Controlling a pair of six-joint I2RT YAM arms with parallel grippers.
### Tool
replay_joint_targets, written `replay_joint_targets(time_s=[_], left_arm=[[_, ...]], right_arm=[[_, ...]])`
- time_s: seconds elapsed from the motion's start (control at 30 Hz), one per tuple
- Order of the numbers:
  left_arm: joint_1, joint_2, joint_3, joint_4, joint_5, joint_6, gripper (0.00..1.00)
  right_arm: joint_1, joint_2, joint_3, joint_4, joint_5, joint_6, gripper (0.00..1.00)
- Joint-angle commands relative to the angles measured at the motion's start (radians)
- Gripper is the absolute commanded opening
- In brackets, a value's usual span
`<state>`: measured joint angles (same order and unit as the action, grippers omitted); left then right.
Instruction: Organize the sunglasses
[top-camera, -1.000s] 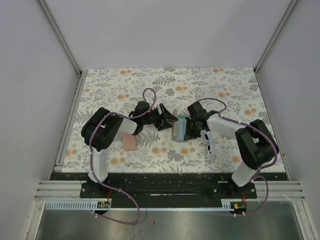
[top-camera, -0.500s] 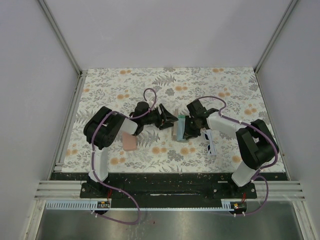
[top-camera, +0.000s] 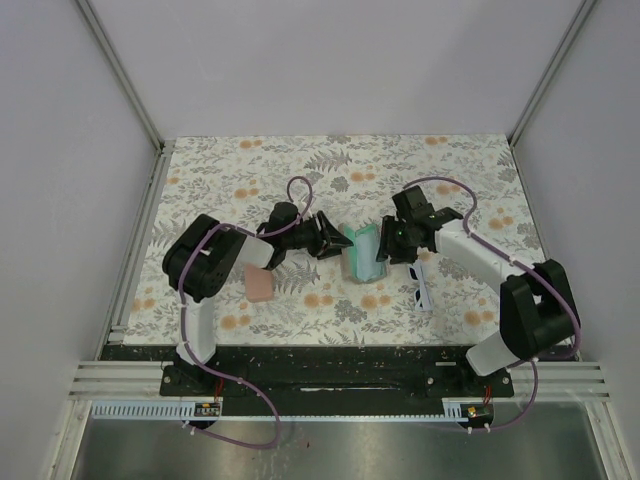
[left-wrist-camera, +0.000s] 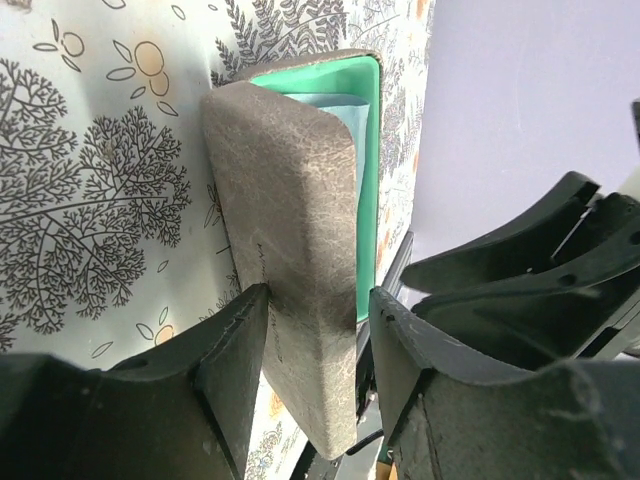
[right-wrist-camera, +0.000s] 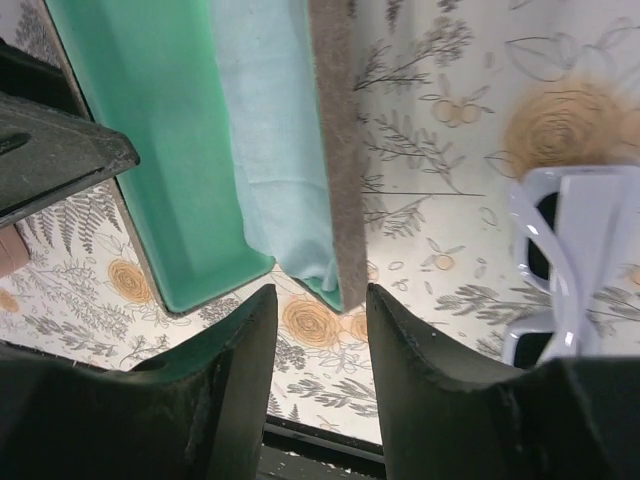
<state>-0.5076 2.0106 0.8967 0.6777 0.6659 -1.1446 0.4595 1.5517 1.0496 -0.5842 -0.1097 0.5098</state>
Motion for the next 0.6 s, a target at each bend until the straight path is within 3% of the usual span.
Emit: replay_joint_targets(time_s=[0.0, 0.2, 0.3, 0.37, 0.47, 0.57], left_arm=[[-0.011, -0.065, 0.027, -0.009, -0.011, 0.039, 0.48], [-0.031, -0.092, 0.054, -0.052, -0.022, 0.051, 0.48], [-0.045, -0.118, 0.07, -0.09, -0.031, 0.066, 0.48], [-0.049, -0.136, 0.077, -0.121, -0.037, 0.081, 0.48], [-0.055, -0.161, 0.09, -0.161, -0.049, 0.1, 0.48], [-0.062, -0.168, 0.099, -0.191, -0.058, 0.115, 0.48]], right_arm=[[-0.045, -0.103, -0.028, -0.051, 0.071, -0.045, 0.49], [-0.093, -0.147, -0.077, -0.092, 0.191, -0.074, 0.49], [-0.096, -0.143, -0.097, -0.103, 0.261, -0.062, 0.6], [-0.097, -0.136, -0.103, -0.103, 0.307, -0.056, 0.62], [-0.099, -0.102, -0.105, -0.094, 0.309, -0.056, 0.59], [-0.099, -0.068, -0.097, -0.095, 0.324, -0.048, 0.5]])
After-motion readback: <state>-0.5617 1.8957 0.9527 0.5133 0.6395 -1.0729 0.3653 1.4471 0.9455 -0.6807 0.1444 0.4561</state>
